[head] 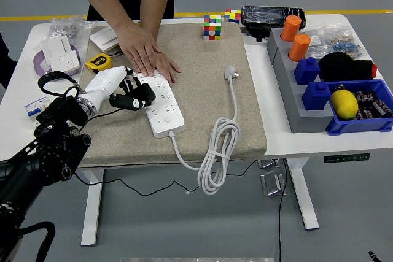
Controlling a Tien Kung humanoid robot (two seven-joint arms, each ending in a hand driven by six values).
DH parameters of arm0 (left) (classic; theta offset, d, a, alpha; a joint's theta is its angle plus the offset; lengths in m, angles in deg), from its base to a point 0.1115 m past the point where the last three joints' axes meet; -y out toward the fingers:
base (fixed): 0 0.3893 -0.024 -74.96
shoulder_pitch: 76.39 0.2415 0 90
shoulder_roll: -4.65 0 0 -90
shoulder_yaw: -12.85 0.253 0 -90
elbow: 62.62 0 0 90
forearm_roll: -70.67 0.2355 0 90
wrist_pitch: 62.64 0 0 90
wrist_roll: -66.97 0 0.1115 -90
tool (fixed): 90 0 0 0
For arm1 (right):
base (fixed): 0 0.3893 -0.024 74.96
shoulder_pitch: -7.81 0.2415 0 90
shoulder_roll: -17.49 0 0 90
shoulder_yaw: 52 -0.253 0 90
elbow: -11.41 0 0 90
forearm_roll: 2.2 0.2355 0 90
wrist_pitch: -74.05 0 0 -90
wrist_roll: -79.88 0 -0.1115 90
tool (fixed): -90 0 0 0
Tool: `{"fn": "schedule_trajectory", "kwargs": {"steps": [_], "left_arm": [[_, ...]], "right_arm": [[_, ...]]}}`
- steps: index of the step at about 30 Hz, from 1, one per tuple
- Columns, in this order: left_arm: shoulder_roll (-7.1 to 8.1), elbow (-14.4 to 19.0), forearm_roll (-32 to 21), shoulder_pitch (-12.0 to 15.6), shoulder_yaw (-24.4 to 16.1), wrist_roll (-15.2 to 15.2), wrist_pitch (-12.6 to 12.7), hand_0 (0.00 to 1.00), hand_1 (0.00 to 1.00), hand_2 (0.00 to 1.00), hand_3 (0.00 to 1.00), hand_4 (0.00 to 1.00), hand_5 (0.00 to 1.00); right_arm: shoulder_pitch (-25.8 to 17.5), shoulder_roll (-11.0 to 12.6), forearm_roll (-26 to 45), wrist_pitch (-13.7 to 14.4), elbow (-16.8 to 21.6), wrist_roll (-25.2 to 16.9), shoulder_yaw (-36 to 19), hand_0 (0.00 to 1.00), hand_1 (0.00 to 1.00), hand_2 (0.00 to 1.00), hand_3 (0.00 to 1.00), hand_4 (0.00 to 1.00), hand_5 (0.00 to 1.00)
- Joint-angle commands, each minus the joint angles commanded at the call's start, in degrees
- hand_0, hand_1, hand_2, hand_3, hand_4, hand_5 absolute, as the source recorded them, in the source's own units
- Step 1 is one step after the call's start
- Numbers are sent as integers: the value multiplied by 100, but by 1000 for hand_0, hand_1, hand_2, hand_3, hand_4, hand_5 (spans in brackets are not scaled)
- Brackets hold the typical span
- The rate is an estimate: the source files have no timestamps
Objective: Pick up the plug,place it near the board,insert it into the board,press the button
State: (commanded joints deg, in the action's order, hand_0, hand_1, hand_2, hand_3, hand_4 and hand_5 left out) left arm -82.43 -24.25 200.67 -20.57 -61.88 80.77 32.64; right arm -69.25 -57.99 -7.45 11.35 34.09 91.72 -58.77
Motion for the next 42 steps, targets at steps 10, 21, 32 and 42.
{"fn": "schedule_trajectory", "kwargs": {"steps": [10,21,32,42], "left_arm": [[105,-1,0,-43,182,43,38,458,415,296,432,692,44],[135,-21,0,-52,277,52,16,460,423,307,435,695,44],[96,-62,0,-68,406,59,33,459,428,309,436,696,43],[87,-111,0,-109,599,63,45,459,428,310,436,697,44]], "right_arm": [[13,11,17,0,-1,-9,-14,789,733,736,760,998,998],[23,14,28,3,0,-17,-28,788,733,736,760,998,998],[18,20,46,5,-1,-15,-12,788,733,736,760,998,998],[22,20,50,6,0,-14,5,786,732,736,760,998,998]]}}
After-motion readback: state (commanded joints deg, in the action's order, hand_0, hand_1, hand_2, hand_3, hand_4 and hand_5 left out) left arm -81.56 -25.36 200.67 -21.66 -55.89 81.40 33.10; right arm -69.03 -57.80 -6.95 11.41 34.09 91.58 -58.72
